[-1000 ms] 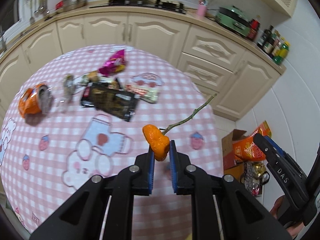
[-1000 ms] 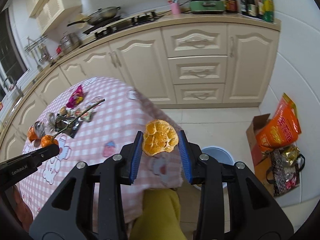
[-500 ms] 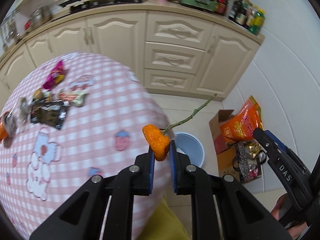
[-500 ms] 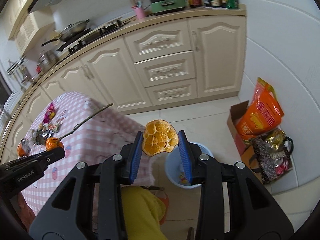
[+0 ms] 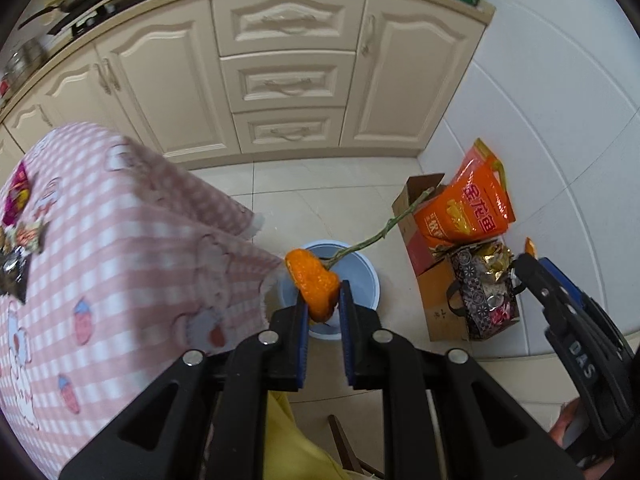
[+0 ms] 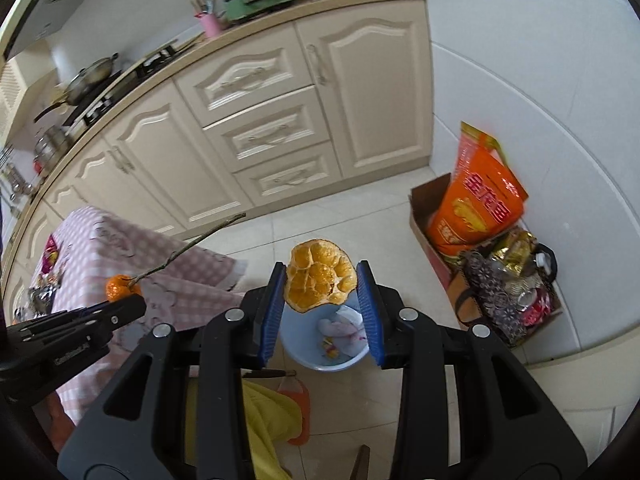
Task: Collect trash
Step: 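Carry both orange pieces over the blue bin and open both grippers, then move both grippers back over the table toward the can and snack bag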
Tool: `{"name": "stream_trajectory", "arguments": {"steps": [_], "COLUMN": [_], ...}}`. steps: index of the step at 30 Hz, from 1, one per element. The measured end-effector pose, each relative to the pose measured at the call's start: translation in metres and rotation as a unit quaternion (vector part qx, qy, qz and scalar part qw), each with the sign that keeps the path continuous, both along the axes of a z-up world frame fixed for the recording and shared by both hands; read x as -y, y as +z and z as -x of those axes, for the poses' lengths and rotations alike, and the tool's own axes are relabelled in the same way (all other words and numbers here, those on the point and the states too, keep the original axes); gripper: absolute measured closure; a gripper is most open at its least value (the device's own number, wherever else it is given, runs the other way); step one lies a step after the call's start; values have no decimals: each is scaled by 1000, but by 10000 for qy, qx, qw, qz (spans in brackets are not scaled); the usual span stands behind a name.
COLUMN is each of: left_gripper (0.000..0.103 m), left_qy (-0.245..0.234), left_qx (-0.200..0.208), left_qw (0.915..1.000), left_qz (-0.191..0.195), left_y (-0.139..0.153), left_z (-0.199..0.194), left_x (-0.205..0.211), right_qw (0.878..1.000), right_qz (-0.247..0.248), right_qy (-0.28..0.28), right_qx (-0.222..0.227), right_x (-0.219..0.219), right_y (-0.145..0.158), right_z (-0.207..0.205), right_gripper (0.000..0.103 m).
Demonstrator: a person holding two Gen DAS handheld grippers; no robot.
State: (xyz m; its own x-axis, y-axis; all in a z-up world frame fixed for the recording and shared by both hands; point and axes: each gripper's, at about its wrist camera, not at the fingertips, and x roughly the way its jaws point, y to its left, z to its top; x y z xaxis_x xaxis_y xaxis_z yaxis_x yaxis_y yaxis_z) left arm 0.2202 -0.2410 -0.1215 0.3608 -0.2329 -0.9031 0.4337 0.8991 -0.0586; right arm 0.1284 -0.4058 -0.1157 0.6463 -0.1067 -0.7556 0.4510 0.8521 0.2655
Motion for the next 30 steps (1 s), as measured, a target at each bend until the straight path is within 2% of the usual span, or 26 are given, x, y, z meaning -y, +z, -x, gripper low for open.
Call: {"name": "stream_trajectory", "arguments": {"steps": [1,2,3,4,7,11,13,14,17,25,30], "left_gripper": [88,79,66,62,60,59,58,56,52,51,51], "left_qy": [-41,-70,-62,-43,26,183,221,245,293,411,443], "left_qx": [-17,-89,-181,-372,-607,-617,-565,-508,-381,-334,-287], "left_qw": [10000,9999,9996,9987,9974,9969,9973,9976,9981,9982,9985], "left_qz": [-38,-129,-217,-347,-391,-444,-416,-410,-380,-275,-132], "left_y": [-5,-10,-14,-22,-34,-35,-31,-28,-19,-9,1], "left_z": [-5,-9,-12,-16,-26,-29,-28,-28,-26,-22,-13], "left_x": [9,16,19,22,17,2,-6,-10,-20,-44,-63], "right_qw": [10000,10000,9999,9998,9997,9987,9981,9978,9980,9973,9976], "right_qz": [-13,-43,-73,-100,-126,-219,-263,-332,-414,-396,-259], "right_qy": [-28,-67,-97,-106,-21,234,400,386,346,458,571], "right_qx": [-15,-48,-82,-115,-201,-390,-395,-428,-324,-420,-304], "right_x": [3,8,11,14,12,3,-5,-7,-13,-34,-55], "right_y": [-2,-5,-8,-11,-17,-29,-30,-30,-26,-22,-6], "right_z": [0,0,0,-1,-8,-30,-41,-45,-49,-46,-39], "right_gripper": [68,68,68,68,68,66,42,24,24,24,24]}}
